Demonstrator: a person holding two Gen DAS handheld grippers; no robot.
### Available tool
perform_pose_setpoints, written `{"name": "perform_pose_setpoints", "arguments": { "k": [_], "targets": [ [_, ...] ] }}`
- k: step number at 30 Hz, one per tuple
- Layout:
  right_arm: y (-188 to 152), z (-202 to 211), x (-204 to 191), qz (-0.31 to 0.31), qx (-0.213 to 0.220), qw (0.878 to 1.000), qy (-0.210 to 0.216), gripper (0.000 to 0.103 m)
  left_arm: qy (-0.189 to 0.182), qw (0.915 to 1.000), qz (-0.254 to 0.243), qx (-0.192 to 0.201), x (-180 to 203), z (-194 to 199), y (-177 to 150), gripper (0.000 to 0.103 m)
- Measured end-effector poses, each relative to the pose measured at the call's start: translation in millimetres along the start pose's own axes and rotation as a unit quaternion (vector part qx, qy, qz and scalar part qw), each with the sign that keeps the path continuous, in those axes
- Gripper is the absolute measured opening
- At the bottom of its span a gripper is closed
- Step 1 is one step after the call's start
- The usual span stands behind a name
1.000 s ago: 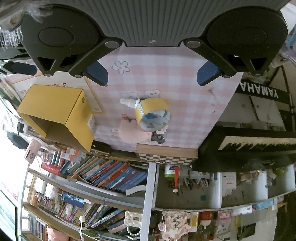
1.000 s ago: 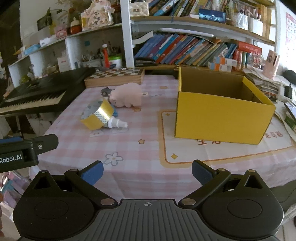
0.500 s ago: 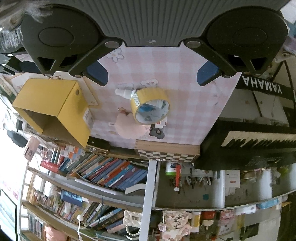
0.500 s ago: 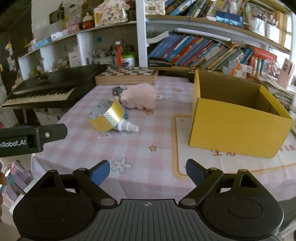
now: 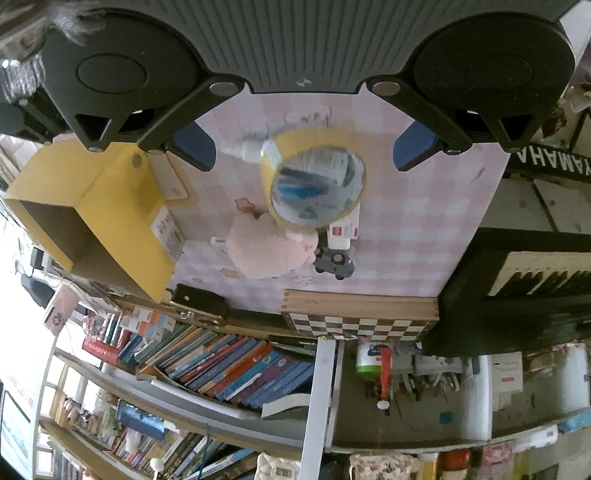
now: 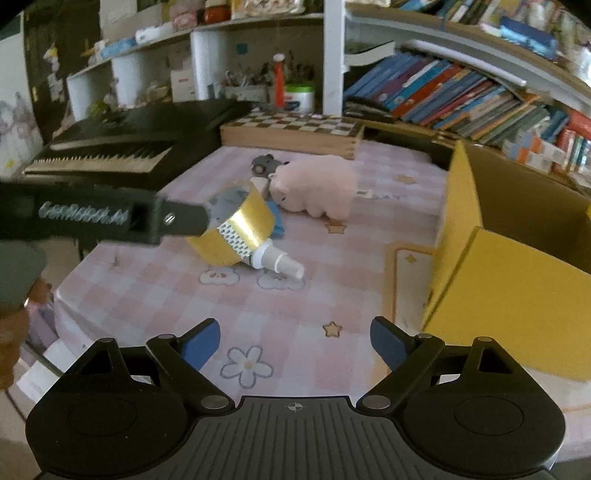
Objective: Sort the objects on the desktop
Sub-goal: 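Grasp the tape roll with the left tool while the right tool grasps the white bottle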
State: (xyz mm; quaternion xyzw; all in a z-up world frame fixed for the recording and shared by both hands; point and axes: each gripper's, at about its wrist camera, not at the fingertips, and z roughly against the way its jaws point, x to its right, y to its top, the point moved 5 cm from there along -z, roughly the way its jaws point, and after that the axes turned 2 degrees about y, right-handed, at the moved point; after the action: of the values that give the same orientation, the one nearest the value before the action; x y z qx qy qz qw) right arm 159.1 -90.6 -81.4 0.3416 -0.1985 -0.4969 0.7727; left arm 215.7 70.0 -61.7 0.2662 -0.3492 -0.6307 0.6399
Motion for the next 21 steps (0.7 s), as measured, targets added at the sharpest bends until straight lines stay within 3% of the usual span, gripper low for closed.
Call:
{"name": "perform_pose_setpoints", "arguments": {
  "k": [12,18,21],
  "targets": [
    [19,-48,0,0.059,-0.027,0.997,0.042,0.09,0.002,0.9976,0.006,-0.07,-8,-85,11,0.103],
    [29,-62,-1,0.085,-0.026,0.994,0.06,0.09,-0.014,0.9953,0.022,-0.094,-10,-95,11,0.094],
    [34,-69,-4,0.103,-0.025,0.992,0.073,0.086,-0.012,0.9965,0.039,-0.073,-20,-76,19,0.094]
  ]
}}
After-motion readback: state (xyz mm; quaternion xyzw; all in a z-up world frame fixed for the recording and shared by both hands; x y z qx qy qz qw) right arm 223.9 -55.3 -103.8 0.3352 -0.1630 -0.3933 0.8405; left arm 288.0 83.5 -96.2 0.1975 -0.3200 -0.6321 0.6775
